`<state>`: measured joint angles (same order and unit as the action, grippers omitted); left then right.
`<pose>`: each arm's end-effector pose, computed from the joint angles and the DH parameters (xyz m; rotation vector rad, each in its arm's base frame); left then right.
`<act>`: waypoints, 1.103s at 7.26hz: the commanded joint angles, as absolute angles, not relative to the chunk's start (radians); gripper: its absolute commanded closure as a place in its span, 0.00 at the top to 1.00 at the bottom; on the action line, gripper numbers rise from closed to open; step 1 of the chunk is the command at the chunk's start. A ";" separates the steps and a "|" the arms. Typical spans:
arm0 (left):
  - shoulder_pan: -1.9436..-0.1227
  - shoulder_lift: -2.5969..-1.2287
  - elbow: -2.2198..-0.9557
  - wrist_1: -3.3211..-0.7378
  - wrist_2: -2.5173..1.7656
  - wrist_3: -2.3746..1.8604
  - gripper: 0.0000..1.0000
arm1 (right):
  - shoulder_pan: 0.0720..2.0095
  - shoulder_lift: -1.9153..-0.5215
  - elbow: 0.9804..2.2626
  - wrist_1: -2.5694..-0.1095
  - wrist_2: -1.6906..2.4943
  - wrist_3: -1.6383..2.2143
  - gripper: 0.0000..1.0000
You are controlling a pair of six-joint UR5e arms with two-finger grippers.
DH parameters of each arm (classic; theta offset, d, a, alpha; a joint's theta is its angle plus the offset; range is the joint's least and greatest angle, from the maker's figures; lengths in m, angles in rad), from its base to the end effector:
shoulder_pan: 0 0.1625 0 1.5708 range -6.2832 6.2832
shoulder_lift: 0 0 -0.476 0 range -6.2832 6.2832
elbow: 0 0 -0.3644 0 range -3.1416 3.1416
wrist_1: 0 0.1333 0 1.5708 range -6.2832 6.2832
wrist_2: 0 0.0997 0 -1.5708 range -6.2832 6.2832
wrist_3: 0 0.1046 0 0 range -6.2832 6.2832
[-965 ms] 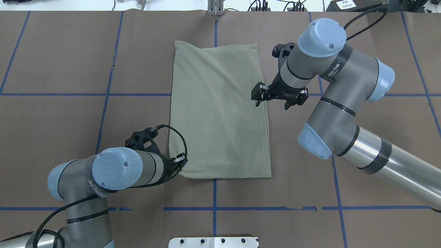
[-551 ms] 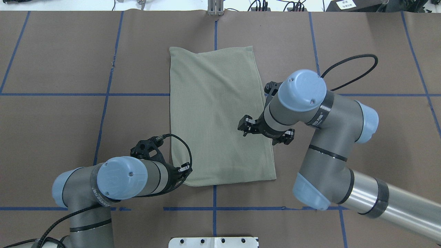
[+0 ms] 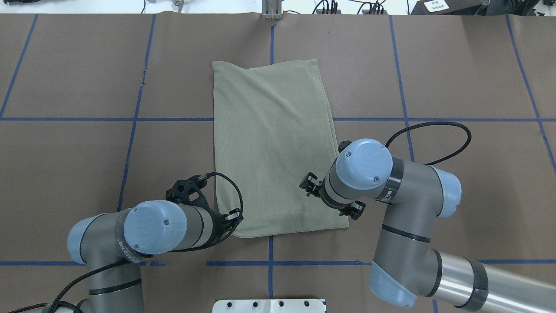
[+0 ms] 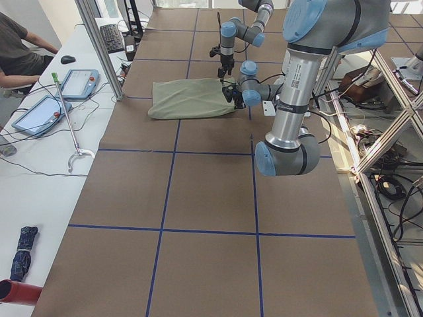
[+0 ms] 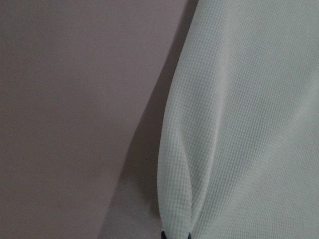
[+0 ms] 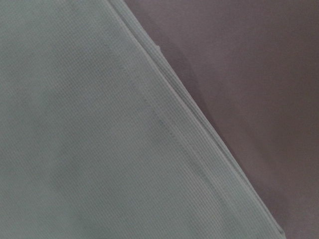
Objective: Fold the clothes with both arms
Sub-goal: 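Lower both grippers onto the two near corners of the shirt, then grasp the near corners with the left and right grippers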
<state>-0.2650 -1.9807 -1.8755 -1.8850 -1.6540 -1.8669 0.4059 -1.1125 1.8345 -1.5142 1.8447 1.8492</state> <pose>0.5519 -0.2789 0.3286 -0.0926 1.0373 -0.4673 -0.5335 -0.3436 0.3502 -0.2127 -0.7985 0.5390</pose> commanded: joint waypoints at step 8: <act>-0.264 -1.991 -1.878 -1.885 -1.655 -1.867 0.00 | 0.296 -1.135 1.824 -1.517 1.769 1.896 0.93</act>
<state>-0.2639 -1.9910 -1.8776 -1.8853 -1.6552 -1.8669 0.2954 -1.1356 1.8245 -1.5172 1.7701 1.8960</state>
